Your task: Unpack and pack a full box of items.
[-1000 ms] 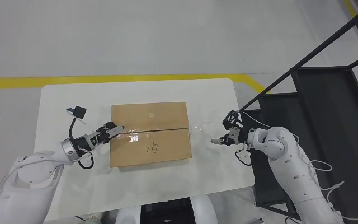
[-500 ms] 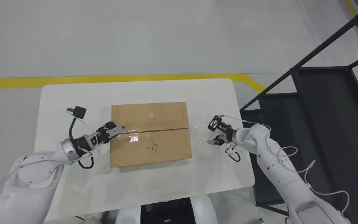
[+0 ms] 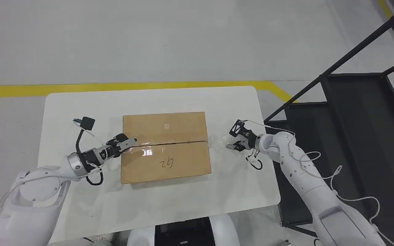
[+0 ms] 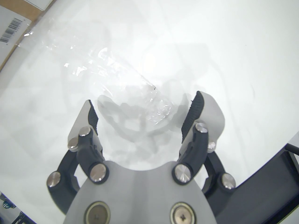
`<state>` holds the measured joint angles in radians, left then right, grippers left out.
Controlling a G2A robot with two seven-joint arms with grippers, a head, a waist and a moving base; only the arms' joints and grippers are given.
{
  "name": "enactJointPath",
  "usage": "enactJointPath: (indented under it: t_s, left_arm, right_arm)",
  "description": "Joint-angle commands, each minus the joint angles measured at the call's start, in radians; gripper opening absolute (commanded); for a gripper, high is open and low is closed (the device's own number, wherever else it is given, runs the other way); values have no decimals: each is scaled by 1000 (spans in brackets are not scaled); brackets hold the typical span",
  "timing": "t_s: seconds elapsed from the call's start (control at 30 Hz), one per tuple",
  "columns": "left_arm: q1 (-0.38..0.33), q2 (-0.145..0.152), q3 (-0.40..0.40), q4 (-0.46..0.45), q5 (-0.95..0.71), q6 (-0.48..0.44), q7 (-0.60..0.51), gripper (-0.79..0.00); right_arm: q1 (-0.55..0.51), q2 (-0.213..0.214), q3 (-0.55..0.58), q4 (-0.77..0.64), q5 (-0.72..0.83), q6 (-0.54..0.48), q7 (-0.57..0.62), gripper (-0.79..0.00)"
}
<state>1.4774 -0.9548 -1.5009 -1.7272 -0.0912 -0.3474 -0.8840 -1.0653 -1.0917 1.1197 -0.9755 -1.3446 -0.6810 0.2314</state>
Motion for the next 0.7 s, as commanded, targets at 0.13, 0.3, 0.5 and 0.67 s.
enactJointPath:
  t_s: [0.13, 0.3, 0.5, 0.67]
  left_arm:
    - [0, 0, 0, 0, 0, 0, 0, 0]
    - [0, 0, 0, 0, 0, 0, 0, 0]
    - [0, 0, 0, 0, 0, 0, 0, 0]
    - [0, 0, 0, 0, 0, 0, 0, 0]
  right_arm:
    - [17, 0, -3, 25, -14, 6, 4, -228]
    - [21, 0, -8, 22, -29, 19, 6, -514]
    - [9, 7, -5, -11, -74, 39, 21, -785]
    - [-21, 20, 30, -68, -81, 45, 14, -785]
